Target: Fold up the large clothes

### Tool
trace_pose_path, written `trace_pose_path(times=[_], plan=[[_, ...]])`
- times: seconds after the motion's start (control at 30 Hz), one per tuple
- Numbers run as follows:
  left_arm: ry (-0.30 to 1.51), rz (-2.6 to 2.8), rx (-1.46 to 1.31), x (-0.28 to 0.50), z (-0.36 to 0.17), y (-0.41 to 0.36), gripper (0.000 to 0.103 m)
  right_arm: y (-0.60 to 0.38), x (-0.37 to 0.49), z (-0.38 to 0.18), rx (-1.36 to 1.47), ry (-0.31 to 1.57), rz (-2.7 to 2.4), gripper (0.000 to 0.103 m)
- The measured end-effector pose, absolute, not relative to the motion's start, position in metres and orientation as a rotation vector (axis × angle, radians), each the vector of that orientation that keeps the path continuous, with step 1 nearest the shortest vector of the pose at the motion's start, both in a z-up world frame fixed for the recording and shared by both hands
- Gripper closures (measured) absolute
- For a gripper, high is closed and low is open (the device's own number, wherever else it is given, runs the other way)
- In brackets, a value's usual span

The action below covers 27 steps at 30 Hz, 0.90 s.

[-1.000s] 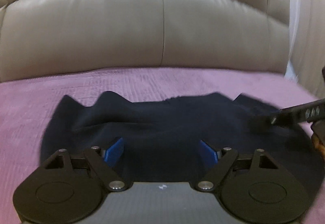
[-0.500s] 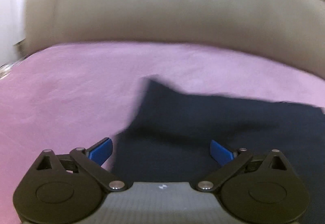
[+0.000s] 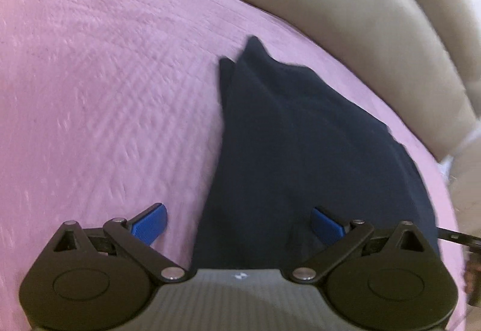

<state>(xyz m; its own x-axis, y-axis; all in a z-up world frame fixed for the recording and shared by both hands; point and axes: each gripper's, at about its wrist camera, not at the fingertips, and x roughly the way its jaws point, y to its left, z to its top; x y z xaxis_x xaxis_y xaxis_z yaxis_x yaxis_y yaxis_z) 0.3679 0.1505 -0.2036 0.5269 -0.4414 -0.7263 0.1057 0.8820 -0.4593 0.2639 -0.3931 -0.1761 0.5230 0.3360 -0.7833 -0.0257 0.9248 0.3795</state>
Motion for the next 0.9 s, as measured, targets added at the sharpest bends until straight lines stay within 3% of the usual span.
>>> trace_pose_path(times=[0.07,0.1,0.13,0.17,0.3,0.4,0.5,0.6,0.63,0.67,0.7,0.73,0.77,0.8,0.83,0.87,0.9], plan=[[0.981,-0.421,-0.365,0.356,-0.205,0.146,0.044,-0.394,0.255,-0.189,0.386,1.055,0.228,0.018],[0.97,-0.394,-0.311,0.351,-0.203,0.142,0.05,-0.396,0.248,-0.189,0.419,1.029,0.229,0.031],[0.956,-0.383,-0.263,0.347,-0.2,0.138,0.065,-0.399,0.238,-0.184,0.454,0.974,0.202,0.093],[0.946,-0.396,-0.241,0.344,-0.195,0.135,0.078,-0.401,0.226,-0.172,0.477,0.873,0.177,0.096],[0.846,-0.384,-0.316,0.331,-0.154,0.134,0.088,-0.404,0.198,-0.123,0.455,0.657,0.233,0.097],[0.821,-0.344,-0.307,0.326,-0.141,0.134,0.089,-0.411,0.203,-0.147,0.375,0.778,0.158,0.098],[0.928,-0.281,-0.311,0.33,-0.176,0.141,0.09,-0.413,0.21,-0.192,0.364,0.921,0.149,0.1],[0.962,-0.233,-0.364,0.329,-0.205,0.152,0.087,-0.409,0.217,-0.199,0.368,0.949,0.116,0.1],[0.955,-0.222,-0.364,0.326,-0.205,0.151,0.084,-0.408,0.22,-0.194,0.368,0.964,0.098,0.091],[0.954,-0.211,-0.331,0.324,-0.2,0.147,0.08,-0.407,0.222,-0.187,0.36,0.985,0.086,0.068],[0.957,-0.202,-0.283,0.324,-0.195,0.143,0.076,-0.405,0.226,-0.177,0.343,1.001,0.069,0.054],[0.963,-0.193,-0.232,0.324,-0.19,0.138,0.066,-0.402,0.226,-0.166,0.317,0.996,0.05,0.021],[0.97,-0.184,-0.186,0.323,-0.182,0.135,0.059,-0.399,0.227,-0.153,0.295,0.971,0.045,0.011],[0.962,-0.188,-0.156,0.32,-0.175,0.131,0.055,-0.394,0.23,-0.14,0.275,0.934,0.052,0.009],[0.94,-0.209,-0.149,0.316,-0.165,0.129,0.045,-0.386,0.233,-0.13,0.257,0.9,0.062,0.006],[0.909,-0.238,-0.153,0.316,-0.154,0.126,0.027,-0.376,0.238,-0.121,0.239,0.865,0.067,0.003],[0.871,-0.263,-0.149,0.316,-0.142,0.119,0.017,-0.363,0.246,-0.112,0.211,0.825,0.072,0.002]])
